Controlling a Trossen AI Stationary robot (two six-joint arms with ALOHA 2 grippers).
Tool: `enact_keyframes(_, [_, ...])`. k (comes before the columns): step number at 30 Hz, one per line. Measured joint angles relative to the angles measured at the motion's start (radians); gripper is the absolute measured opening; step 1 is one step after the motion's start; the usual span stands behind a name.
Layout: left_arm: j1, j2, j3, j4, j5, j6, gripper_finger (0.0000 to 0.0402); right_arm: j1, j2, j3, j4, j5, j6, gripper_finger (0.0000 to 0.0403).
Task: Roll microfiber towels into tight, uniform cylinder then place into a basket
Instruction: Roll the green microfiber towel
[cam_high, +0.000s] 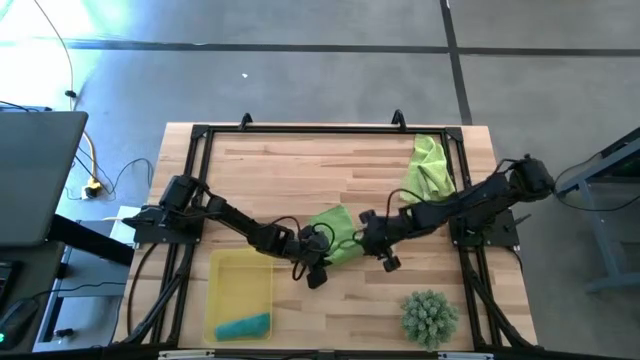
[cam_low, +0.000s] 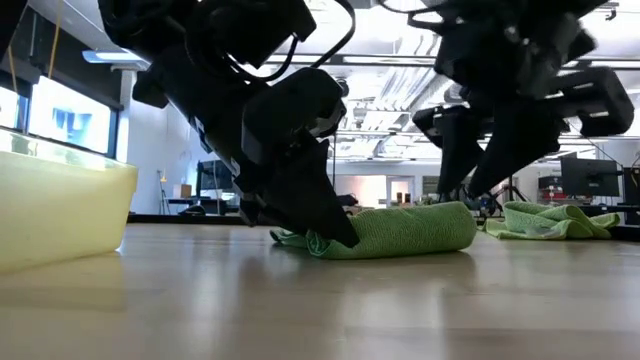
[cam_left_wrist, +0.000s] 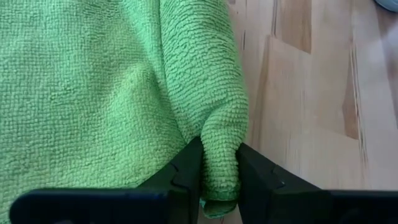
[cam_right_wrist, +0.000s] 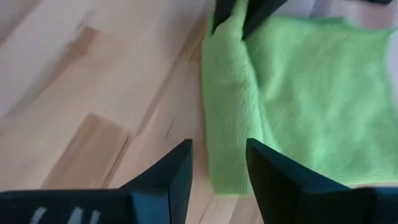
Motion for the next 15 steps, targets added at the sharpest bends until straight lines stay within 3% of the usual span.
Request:
enact_keyframes(3, [0.000,0.000,0.000,0.002,0.000,0.000,0.0066,0.038,0.018,-0.022,0.048,0.097,-0.001,0.0142])
enact_keyframes(15, [0.000,0.000,-0.002,0.022,0.017,0.000,0.0066,0.056,0.153,-0.037,0.128,0.207,-0.053,0.0143])
